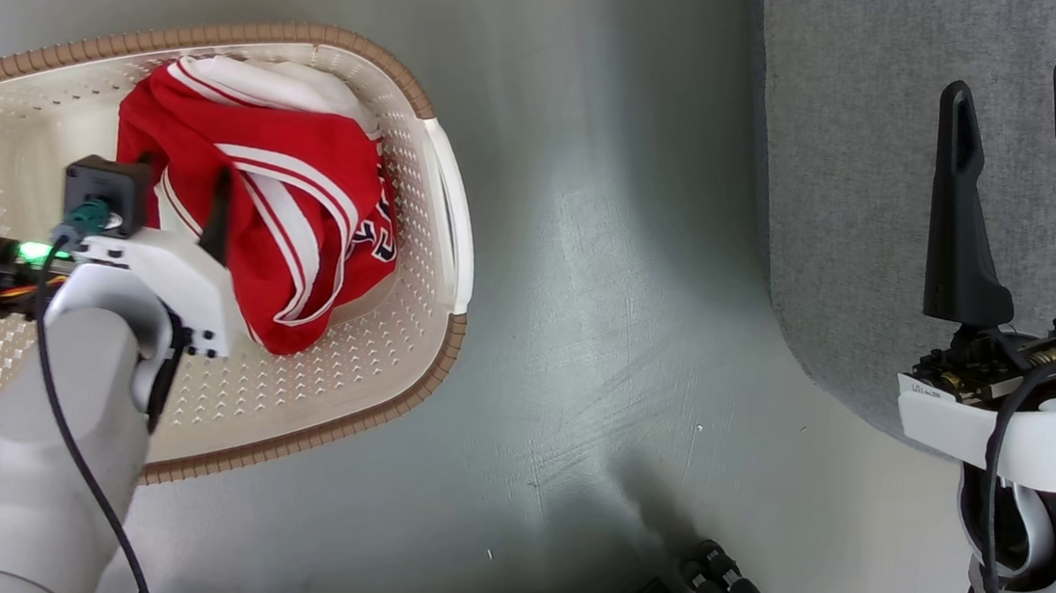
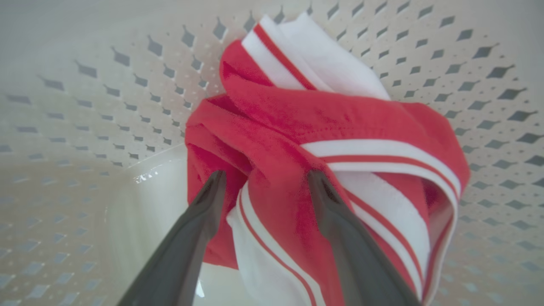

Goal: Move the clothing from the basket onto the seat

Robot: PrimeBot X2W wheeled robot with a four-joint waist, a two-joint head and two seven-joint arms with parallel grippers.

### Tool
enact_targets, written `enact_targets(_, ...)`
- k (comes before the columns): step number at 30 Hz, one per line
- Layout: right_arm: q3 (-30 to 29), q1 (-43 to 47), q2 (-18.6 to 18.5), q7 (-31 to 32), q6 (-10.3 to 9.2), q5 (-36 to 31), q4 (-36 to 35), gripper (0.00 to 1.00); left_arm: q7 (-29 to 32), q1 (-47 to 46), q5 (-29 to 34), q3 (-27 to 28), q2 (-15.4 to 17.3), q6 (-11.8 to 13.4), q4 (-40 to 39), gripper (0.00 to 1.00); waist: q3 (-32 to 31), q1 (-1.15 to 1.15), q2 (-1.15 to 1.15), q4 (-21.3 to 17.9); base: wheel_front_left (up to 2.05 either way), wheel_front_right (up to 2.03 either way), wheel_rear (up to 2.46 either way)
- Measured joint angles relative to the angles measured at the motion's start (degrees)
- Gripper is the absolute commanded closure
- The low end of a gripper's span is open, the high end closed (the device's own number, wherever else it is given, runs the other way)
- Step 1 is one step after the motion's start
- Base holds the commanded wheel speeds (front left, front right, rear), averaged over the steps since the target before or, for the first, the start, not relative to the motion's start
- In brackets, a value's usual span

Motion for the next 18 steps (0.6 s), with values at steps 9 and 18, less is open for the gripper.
enact_targets(9,-0.2,-1.1,0.0,0.0,0.00,-0.6,0.1,0.00,-0.8,-1.4,-0.5,-0.8,-1.0,-2.6,2.2,1.00,0.2,0.00,0.00,0.7,0.00,0.00,0.00)
enact_targets(18,-0.9,-1.9,0.0,0.0,0.00,-1.0,0.6,0.00,-2.3,-1.6,-0.5,-0.8,-1.1,-3.5,2.3,1.00,-0.2,0.00,0.00,1.4,0.00,0.00,0.00)
